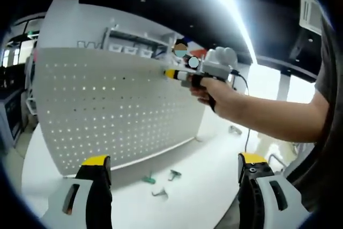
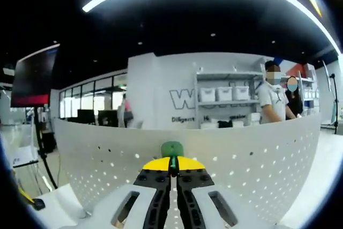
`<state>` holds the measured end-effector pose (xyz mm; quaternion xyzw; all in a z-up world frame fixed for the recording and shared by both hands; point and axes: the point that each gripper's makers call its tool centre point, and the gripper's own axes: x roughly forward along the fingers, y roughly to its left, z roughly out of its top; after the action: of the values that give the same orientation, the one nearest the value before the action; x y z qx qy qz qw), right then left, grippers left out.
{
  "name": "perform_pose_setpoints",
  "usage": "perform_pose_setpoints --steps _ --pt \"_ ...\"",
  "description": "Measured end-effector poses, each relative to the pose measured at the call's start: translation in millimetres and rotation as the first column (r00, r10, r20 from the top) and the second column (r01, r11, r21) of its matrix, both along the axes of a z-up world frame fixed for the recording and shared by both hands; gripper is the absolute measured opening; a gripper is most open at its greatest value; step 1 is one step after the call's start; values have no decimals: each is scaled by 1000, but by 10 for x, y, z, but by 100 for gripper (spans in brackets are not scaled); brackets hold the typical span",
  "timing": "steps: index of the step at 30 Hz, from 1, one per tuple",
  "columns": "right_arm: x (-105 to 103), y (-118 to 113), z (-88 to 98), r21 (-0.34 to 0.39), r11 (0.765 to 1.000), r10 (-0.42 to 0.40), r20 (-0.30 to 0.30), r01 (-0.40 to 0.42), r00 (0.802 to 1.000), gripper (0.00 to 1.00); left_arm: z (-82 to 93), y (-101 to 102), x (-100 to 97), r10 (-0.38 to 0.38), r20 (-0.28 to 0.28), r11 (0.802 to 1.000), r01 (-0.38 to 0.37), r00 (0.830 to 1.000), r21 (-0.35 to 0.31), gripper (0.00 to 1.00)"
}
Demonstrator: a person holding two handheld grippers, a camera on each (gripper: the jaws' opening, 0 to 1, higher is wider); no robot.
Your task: Insert the hook assembly into the mounting plate slot until the hook locks in place.
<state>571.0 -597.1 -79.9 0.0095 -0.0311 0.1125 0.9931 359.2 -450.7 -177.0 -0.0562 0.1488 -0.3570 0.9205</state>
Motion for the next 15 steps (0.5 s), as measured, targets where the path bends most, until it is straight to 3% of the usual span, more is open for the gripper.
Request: perform_pose_setpoints --steps 15 --pt "16 22 -63 2 999 -38 17 38 999 0 -30 80 33 21 -8 1000 -21 1000 -1 100"
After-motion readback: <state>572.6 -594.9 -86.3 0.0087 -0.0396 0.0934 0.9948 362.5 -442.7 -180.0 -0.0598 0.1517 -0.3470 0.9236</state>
